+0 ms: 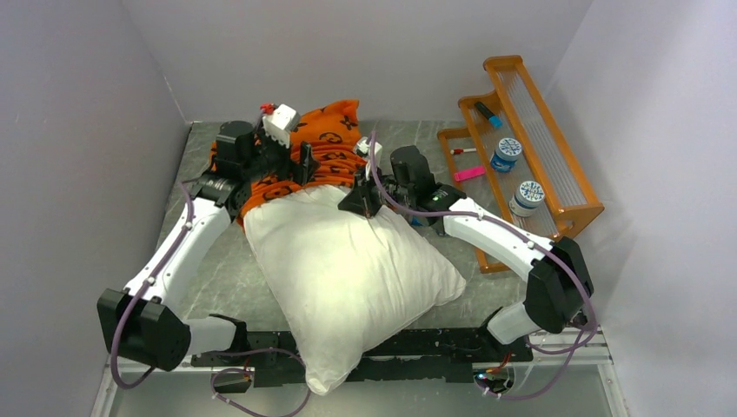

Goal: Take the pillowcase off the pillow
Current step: Remove the pillow from the pillowcase.

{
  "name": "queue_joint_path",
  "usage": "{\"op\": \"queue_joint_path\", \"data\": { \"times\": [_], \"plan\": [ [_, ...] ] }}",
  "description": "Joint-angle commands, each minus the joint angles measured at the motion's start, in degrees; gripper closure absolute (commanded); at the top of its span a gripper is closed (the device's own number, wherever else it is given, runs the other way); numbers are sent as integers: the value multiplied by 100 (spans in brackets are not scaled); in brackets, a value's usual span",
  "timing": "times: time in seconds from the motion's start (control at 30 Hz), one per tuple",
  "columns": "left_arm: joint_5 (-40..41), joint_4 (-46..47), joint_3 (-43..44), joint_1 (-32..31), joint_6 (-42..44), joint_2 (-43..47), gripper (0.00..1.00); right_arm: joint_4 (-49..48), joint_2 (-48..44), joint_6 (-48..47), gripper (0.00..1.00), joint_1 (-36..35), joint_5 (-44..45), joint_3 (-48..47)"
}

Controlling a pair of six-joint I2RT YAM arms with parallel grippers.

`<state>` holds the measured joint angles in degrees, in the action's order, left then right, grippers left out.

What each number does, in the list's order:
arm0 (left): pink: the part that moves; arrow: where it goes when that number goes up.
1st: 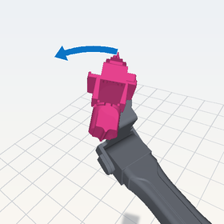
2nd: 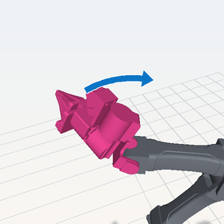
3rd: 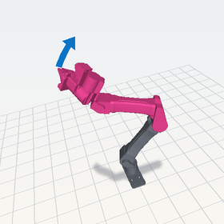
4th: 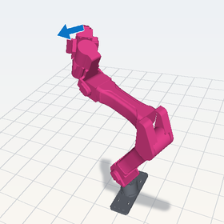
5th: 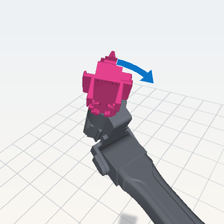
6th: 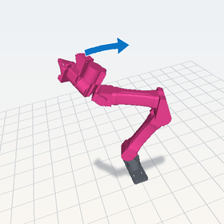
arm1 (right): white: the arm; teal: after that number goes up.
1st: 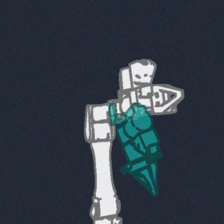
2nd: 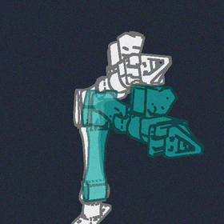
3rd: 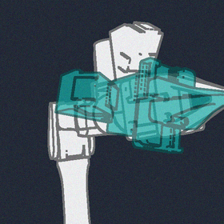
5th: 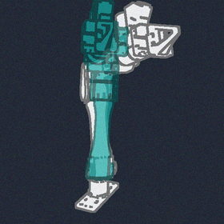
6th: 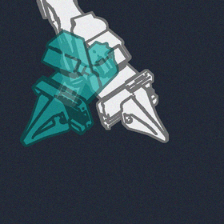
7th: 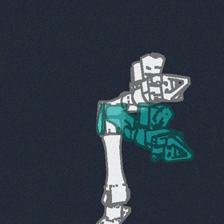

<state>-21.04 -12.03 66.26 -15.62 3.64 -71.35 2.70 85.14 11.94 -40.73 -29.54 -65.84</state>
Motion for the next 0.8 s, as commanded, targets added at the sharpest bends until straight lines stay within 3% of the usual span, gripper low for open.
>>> {"op": "queue_joint_path", "data": {
  "times": [0.0, 0.3, 0.5, 0.67, 0.77],
  "plan": [
    [237, -501, 813, -200, 310, -378, 4, 398, -348, -88, 100, -274, -457, -141],
    [321, -1661, 1923, -379, 319, -1177, 8, 383, -356, -123, 100, -480, -319, -211],
    [763, -2092, 2181, -647, 475, -1539, 8, 391, -405, -159, 100, -543, -315, -252],
    [1557, -2198, 2486, -715, 116, -1920, 24, 464, -482, -168, 100, -589, -282, -236],
    [2060, -2070, 2593, -715, -119, -2054, 39, 564, -600, -179, 100, -630, -241, -219]
  ]
}}
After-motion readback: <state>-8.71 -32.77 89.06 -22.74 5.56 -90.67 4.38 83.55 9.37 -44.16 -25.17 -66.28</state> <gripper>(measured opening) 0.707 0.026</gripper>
